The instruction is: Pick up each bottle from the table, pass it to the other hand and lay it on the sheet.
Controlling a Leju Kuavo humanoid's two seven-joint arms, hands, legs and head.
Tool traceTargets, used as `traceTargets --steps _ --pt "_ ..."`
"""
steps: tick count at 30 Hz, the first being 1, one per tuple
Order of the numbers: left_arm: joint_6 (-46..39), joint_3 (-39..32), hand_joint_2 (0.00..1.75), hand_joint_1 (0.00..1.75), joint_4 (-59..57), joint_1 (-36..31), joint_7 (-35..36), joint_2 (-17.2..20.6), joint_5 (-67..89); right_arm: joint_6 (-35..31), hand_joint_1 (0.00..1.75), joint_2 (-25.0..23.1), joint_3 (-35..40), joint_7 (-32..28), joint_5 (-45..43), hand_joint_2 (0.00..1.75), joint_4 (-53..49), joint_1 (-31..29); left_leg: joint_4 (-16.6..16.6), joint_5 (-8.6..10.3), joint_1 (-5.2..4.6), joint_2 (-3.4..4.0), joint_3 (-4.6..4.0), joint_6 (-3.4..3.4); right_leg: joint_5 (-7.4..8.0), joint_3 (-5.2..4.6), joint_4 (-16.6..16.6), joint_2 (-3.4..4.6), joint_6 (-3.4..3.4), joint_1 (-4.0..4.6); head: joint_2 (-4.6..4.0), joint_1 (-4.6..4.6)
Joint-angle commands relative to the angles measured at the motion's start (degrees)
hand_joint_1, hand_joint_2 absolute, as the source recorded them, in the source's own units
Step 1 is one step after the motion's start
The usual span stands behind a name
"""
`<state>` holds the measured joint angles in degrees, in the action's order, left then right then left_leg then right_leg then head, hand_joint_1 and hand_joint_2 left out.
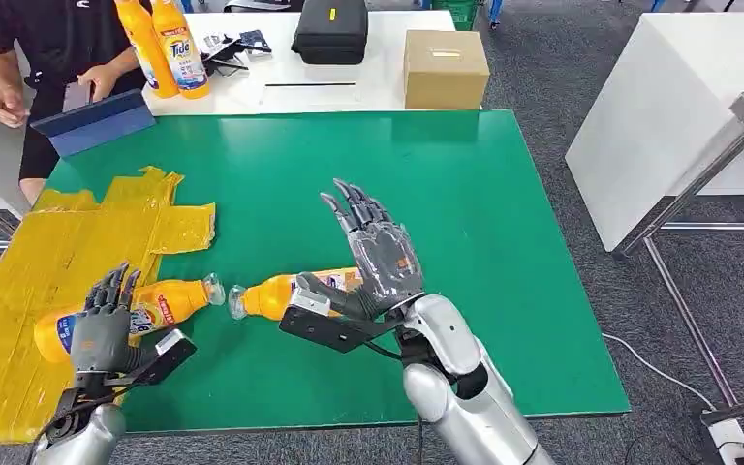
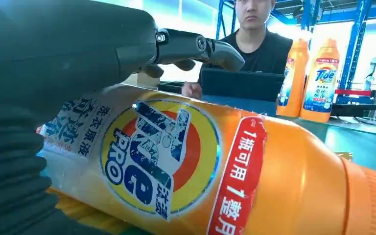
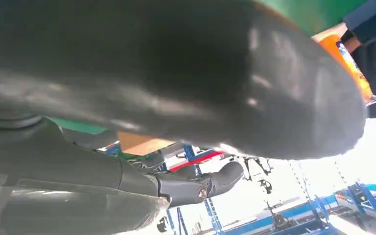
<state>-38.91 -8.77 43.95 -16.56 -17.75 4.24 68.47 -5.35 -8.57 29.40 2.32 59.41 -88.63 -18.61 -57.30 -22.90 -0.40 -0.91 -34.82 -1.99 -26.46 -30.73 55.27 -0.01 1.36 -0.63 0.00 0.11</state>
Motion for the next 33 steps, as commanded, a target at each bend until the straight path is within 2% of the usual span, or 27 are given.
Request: traceTargets --steps 1,4,9,12,16,27,28,33 --pt "2.6 0.9 0.0 0.0 14.3 6.7 -3.7 -1.5 -8.1 0.3 0.0 0.6 -0.3 -0.5 0.0 0.0 5.2 -2.4 0.0 -0.04 0.01 0.16 0.07 0.1 0.0 0.04 0.0 0.1 -0.04 0.01 0.0 -0.02" --pt "6.6 -1.0 0.0 0.0 29.6 12.4 -8.1 -2.6 -19.7 0.3 0.0 0.3 -0.2 -0.5 0.0 0.0 7.7 -3.1 0.0 -0.09 0.06 0.23 0.05 0.13 -0.01 0.02 0.0 0.16 -0.05 0.06 0.0 0.0" --pt "22.4 -7.1 0.0 0.0 47.2 18.1 -14.3 -6.1 -48.6 1.2 0.0 -0.1 -0.6 -0.4 -0.2 0.0 14.7 -5.0 -0.1 -0.09 0.1 0.26 -0.11 0.09 0.0 -0.1 0.0 0.19 -0.03 0.11 0.0 0.0" --pt "22.6 -7.5 0.0 0.0 47.7 18.3 -14.3 -6.1 -49.0 1.2 0.0 -0.1 -0.6 -0.5 -0.1 0.0 15.2 -5.2 0.0 -0.07 0.07 0.27 -0.08 0.1 0.01 -0.09 0.0 0.21 -0.04 0.09 0.0 0.0" --pt "27.7 -9.3 0.0 0.0 50.5 19.5 -17.9 -7.7 -58.8 1.5 0.0 -0.2 -0.8 -1.0 0.6 0.0 17.7 -5.1 0.0 -0.07 0.05 0.19 -0.04 0.14 0.0 -0.06 0.0 0.16 -0.06 0.07 0.0 -0.02" --pt "27.8 -9.4 0.0 0.0 51.5 20.0 -17.9 -8.0 -58.9 0.9 0.0 0.0 -0.6 -1.4 0.8 0.0 18.5 -4.9 0.0 -0.07 0.03 0.18 0.01 0.15 -0.01 -0.01 0.0 0.14 -0.07 0.04 0.0 0.0" --pt "28.1 -9.3 0.0 0.0 51.5 20.0 -17.9 -8.1 -59.1 0.8 0.0 0.0 -0.6 -1.3 1.0 1.75 18.6 -4.8 0.0 -0.06 0.05 0.15 0.0 0.15 -0.01 -0.01 0.0 0.12 -0.07 0.06 0.0 0.0" --pt "29.5 -7.9 0.0 0.0 53.2 21.4 -17.9 -9.3 -60.0 0.3 0.0 0.1 0.9 -1.1 2.6 1.75 25.0 -4.8 0.0 -0.05 0.04 0.12 0.04 0.13 0.0 0.04 -0.1 0.09 -0.05 0.05 0.0 0.0"
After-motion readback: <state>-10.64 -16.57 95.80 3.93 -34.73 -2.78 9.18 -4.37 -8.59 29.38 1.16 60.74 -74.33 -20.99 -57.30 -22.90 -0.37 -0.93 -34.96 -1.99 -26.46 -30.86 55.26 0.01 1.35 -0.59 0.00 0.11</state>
